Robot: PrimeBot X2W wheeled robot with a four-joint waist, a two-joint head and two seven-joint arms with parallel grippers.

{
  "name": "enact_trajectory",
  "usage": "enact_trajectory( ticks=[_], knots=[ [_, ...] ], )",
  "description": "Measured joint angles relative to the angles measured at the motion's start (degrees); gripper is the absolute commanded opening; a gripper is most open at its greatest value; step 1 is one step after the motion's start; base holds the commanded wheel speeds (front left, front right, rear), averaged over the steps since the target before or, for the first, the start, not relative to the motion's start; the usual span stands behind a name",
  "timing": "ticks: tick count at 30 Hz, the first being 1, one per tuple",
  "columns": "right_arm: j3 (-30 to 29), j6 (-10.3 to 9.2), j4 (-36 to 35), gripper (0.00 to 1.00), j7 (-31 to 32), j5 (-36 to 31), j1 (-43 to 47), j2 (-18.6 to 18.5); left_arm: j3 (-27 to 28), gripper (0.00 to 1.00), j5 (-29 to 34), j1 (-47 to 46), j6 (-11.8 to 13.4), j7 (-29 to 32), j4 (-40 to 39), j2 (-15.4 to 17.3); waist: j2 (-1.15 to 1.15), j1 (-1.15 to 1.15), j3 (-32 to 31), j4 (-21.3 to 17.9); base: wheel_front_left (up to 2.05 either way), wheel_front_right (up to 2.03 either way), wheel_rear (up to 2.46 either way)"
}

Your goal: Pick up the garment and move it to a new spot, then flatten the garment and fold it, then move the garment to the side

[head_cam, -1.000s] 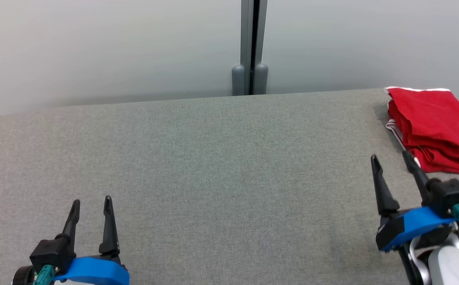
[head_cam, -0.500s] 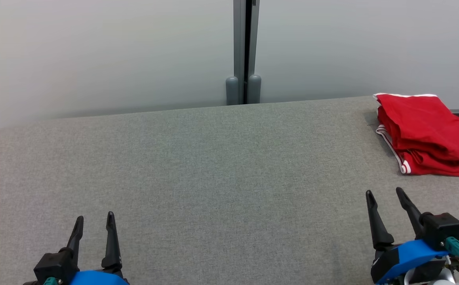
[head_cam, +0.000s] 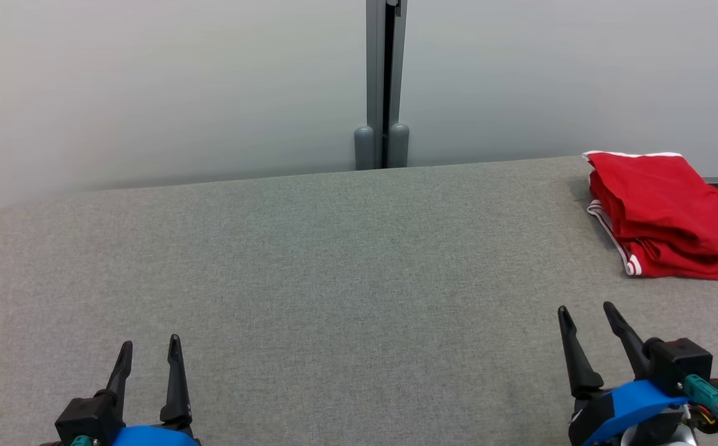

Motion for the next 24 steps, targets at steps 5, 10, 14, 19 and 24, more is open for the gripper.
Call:
enact_trajectory(
  ticks=[5,10,14,19,24],
  knots=[
    [0.56,0.00,1.22,0.00,-0.04,0.24,0.21,0.12,-0.14,0.00,-0.16,0.27,0.03,0.11,0.94,-0.26,0.00,0.00,-0.04,-0.08,0.00,0.00,0.00],
    [0.48,0.00,3.91,0.00,0.33,0.47,1.20,0.37,-0.67,0.00,-0.56,1.72,0.03,0.38,3.25,-1.18,0.00,0.00,-0.04,-0.08,0.00,0.00,0.00],
    [0.11,0.00,4.47,0.00,1.21,5.56,1.27,0.45,-0.10,0.00,-5.12,1.97,-0.29,1.87,3.46,-1.67,0.00,0.00,-0.01,0.02,0.00,0.00,0.00],
    [-0.03,0.00,4.42,0.00,1.78,11.37,1.22,0.45,0.97,0.00,-9.89,1.88,-0.74,3.12,3.03,-1.89,0.00,0.01,0.03,0.14,0.00,0.00,0.00],
    [-0.24,0.00,4.31,0.00,2.43,16.68,1.19,0.45,1.48,0.00,-14.49,1.18,-1.22,4.37,2.50,-2.15,0.00,0.00,0.07,0.25,0.00,0.00,0.00]
  ],
)
